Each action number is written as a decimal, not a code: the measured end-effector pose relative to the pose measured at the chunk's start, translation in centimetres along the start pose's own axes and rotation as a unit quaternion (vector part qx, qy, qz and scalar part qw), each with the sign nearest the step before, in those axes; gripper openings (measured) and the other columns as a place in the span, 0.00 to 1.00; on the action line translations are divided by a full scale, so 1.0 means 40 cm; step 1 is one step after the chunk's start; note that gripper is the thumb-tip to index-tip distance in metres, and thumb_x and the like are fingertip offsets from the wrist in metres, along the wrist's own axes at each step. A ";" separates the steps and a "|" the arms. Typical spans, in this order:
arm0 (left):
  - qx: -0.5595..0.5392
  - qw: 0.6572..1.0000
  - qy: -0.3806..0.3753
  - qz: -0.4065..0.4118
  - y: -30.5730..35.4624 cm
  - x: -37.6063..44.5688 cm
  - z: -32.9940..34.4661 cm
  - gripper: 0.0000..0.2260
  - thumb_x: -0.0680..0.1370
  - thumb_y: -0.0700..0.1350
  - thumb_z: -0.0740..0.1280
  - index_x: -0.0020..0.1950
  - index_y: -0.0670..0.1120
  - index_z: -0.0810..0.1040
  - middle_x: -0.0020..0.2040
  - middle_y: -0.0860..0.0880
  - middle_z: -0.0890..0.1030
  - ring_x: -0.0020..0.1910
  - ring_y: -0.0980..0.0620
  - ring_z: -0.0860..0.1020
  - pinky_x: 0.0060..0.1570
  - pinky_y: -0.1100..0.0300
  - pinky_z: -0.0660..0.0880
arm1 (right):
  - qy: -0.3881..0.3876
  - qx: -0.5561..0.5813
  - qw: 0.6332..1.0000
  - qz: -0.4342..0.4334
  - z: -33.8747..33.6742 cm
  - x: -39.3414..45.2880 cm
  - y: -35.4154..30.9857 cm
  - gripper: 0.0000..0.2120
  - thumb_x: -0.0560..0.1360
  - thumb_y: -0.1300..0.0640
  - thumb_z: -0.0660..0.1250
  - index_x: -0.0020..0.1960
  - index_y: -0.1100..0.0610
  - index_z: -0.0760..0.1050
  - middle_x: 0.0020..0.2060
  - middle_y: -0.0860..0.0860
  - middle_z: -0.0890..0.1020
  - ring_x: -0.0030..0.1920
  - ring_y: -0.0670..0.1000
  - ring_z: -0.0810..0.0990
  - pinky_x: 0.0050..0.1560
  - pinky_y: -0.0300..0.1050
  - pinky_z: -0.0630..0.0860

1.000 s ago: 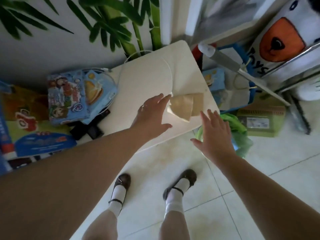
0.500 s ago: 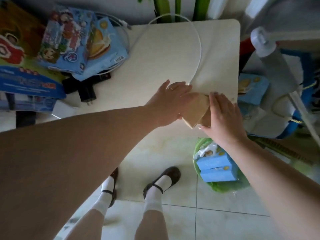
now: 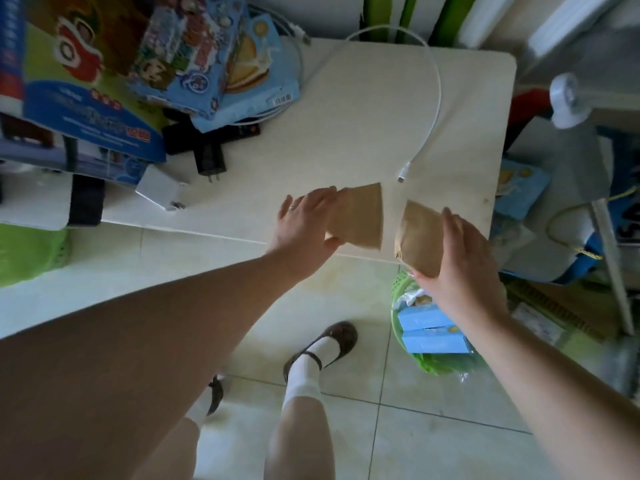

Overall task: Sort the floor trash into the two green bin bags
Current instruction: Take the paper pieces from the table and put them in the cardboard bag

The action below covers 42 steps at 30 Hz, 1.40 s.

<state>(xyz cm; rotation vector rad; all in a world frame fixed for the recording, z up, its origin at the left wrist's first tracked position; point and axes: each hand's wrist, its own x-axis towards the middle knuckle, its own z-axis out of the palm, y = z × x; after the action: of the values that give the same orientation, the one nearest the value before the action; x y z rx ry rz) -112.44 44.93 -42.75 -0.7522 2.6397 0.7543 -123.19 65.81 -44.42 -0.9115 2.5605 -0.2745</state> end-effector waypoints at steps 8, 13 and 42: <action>-0.178 0.974 0.061 -0.123 -0.188 -0.256 -0.095 0.31 0.72 0.42 0.72 0.73 0.47 0.65 0.68 0.43 0.71 0.64 0.43 0.71 0.63 0.50 0.70 | -0.020 0.078 0.996 0.022 -0.029 -0.142 -0.305 0.48 0.64 0.52 0.77 0.76 0.59 0.53 0.67 0.61 0.66 0.67 0.60 0.68 0.62 0.56 0.73; -0.255 0.950 0.086 -0.157 -0.331 -0.468 -0.233 0.31 0.72 0.41 0.73 0.72 0.46 0.65 0.67 0.42 0.71 0.64 0.43 0.71 0.58 0.59 0.67 | -0.026 0.098 0.995 0.011 -0.043 -0.262 -0.595 0.49 0.65 0.50 0.75 0.76 0.55 0.50 0.69 0.57 0.63 0.69 0.57 0.65 0.63 0.51 0.72; -0.440 0.594 0.377 -0.558 -1.437 -1.397 -0.475 0.30 0.73 0.43 0.71 0.72 0.46 0.65 0.66 0.44 0.72 0.65 0.48 0.69 0.53 0.67 0.61 | -0.276 -0.167 0.839 -0.437 0.347 -0.383 -2.142 0.48 0.69 0.49 0.73 0.76 0.49 0.43 0.72 0.52 0.55 0.68 0.55 0.66 0.63 0.48 0.67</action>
<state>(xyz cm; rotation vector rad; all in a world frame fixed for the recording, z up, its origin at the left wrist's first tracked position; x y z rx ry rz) -37.15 15.10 -27.70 -3.0706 1.2507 1.4008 -58.37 9.21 -25.29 -1.9294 1.5400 0.1893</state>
